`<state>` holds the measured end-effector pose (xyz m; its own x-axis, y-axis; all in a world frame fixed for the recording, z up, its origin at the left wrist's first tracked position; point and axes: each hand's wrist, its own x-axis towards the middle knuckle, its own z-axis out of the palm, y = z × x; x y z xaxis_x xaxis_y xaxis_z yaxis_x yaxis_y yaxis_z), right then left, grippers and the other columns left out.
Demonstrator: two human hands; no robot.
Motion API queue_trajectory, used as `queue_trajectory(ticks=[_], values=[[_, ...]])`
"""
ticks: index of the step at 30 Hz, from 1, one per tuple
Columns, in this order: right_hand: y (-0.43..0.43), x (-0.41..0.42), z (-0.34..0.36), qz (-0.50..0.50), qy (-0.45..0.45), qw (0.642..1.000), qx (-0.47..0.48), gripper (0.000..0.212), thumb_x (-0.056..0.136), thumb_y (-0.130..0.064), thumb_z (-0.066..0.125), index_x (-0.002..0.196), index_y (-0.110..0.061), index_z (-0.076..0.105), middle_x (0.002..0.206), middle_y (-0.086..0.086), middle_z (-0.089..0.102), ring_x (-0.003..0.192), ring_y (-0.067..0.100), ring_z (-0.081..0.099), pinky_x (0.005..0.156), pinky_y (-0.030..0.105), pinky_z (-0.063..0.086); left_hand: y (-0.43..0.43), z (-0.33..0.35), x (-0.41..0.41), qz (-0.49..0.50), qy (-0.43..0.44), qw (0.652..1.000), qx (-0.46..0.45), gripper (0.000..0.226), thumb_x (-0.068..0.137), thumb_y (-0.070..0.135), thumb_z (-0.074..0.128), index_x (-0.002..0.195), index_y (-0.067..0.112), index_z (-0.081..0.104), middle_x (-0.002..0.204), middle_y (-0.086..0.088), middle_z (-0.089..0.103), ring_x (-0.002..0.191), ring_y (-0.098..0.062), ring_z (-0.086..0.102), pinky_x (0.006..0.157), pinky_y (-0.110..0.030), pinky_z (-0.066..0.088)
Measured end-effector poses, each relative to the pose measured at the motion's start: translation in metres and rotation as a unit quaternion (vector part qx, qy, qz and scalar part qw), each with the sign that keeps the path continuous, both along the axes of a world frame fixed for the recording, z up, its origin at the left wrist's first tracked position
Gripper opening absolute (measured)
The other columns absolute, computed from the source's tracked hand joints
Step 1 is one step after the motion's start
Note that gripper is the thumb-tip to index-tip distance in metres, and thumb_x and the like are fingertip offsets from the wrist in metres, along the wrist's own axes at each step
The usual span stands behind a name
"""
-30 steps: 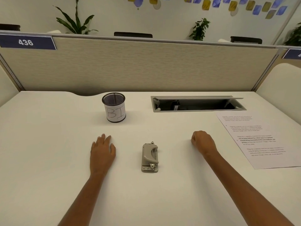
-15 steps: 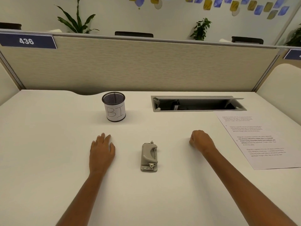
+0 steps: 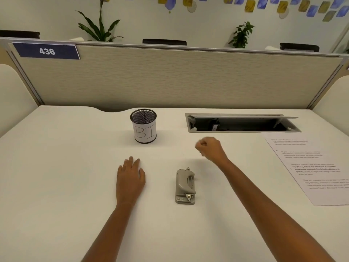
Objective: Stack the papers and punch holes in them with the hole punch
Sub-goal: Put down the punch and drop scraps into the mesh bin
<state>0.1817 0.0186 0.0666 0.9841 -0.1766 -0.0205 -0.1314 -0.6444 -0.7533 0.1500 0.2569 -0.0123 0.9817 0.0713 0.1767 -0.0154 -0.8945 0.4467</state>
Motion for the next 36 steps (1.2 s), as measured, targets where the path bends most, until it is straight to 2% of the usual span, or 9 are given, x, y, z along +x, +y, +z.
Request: queue_trajectory(ticks=[7,10,14,17,20,23,27,32,36], values=[[0.087,0.063,0.049,0.053,-0.103,0.993,0.039,0.016,0.082,-0.002,0.048,0.067,0.001,0.054,0.069,0.017,0.05,0.067,0.022,0.047,0.066,0.037,0.048,0.0,0.001,0.001,-0.005,-0.008,1.0,0.008,0.04,0.09,0.012,0.042,0.129,0.003,0.047,0.144,-0.018,0.041,0.133,-0.029,0.037,0.113,-0.042,0.026],[0.108,0.082,0.059,0.063,-0.113,0.99,0.05,0.021,0.081,0.001,0.047,0.075,0.018,0.057,0.067,0.016,0.05,0.065,0.023,0.044,0.065,0.034,0.044,0.0,-0.001,0.002,-0.004,-0.007,1.0,0.01,0.04,0.09,0.013,0.042,0.129,0.003,0.046,0.144,-0.018,0.04,0.134,-0.028,0.036,0.113,-0.042,0.026],[0.125,0.097,0.057,0.058,-0.1,0.993,0.032,0.022,0.079,0.003,0.046,0.059,0.003,0.055,0.064,0.017,0.047,0.063,0.022,0.042,0.062,0.034,0.045,0.001,-0.003,0.003,-0.003,0.0,1.0,0.015,0.042,0.092,0.016,0.038,0.133,0.007,0.043,0.148,-0.015,0.036,0.137,-0.025,0.032,0.115,-0.039,0.023],[0.13,0.105,0.05,0.038,-0.074,0.996,0.037,0.023,0.082,0.003,0.047,0.072,0.018,0.061,0.068,0.025,0.053,0.065,0.025,0.047,0.074,0.044,0.054,0.001,-0.004,0.003,-0.002,0.001,1.0,0.018,0.043,0.092,0.018,0.036,0.135,0.009,0.04,0.149,-0.012,0.034,0.138,-0.023,0.029,0.116,-0.037,0.02],[0.131,0.107,0.045,0.021,-0.068,0.996,0.054,0.022,0.082,0.003,0.048,0.084,0.019,0.062,0.081,0.038,0.062,0.066,0.025,0.049,0.075,0.044,0.054,0.001,-0.004,0.003,-0.002,0.003,1.0,0.015,0.044,0.093,0.019,0.035,0.135,0.01,0.039,0.15,-0.012,0.032,0.139,-0.023,0.027,0.117,-0.037,0.018],[0.131,0.108,0.046,0.021,-0.054,0.997,0.048,0.021,0.081,-0.001,0.051,0.071,0.015,0.06,0.063,0.021,0.053,0.065,0.024,0.049,0.065,0.029,0.046,0.001,-0.005,0.003,-0.001,0.001,1.0,0.016,0.044,0.093,0.019,0.035,0.135,0.011,0.039,0.151,-0.011,0.031,0.14,-0.022,0.027,0.117,-0.037,0.017],[0.132,0.108,0.047,0.022,-0.046,0.998,0.046,0.028,0.081,-0.005,0.057,0.054,-0.004,0.049,0.055,0.012,0.048,0.065,0.024,0.049,0.067,0.029,0.045,0.001,-0.005,0.003,0.001,0.001,1.0,0.015,0.044,0.093,0.02,0.034,0.136,0.011,0.038,0.151,-0.01,0.031,0.14,-0.022,0.026,0.117,-0.036,0.018],[0.13,0.104,0.043,0.021,-0.059,0.995,0.079,0.023,0.085,-0.001,0.048,0.081,0.016,0.064,0.076,0.025,0.06,0.07,0.025,0.052,0.085,0.047,0.054,0.0,-0.003,0.002,0.001,0.003,1.0,0.005,0.044,0.093,0.019,0.035,0.137,0.011,0.038,0.152,-0.011,0.03,0.141,-0.022,0.025,0.117,-0.037,0.016],[0.119,0.079,0.033,0.009,-0.103,0.986,0.13,0.023,0.086,-0.002,0.048,0.094,0.007,0.067,0.096,0.024,0.069,0.079,0.024,0.056,0.088,0.047,0.053,0.0,-0.001,0.002,-0.002,0.006,1.0,0.006,0.045,0.093,0.02,0.034,0.137,0.011,0.037,0.152,-0.01,0.03,0.14,-0.021,0.025,0.117,-0.036,0.017]])
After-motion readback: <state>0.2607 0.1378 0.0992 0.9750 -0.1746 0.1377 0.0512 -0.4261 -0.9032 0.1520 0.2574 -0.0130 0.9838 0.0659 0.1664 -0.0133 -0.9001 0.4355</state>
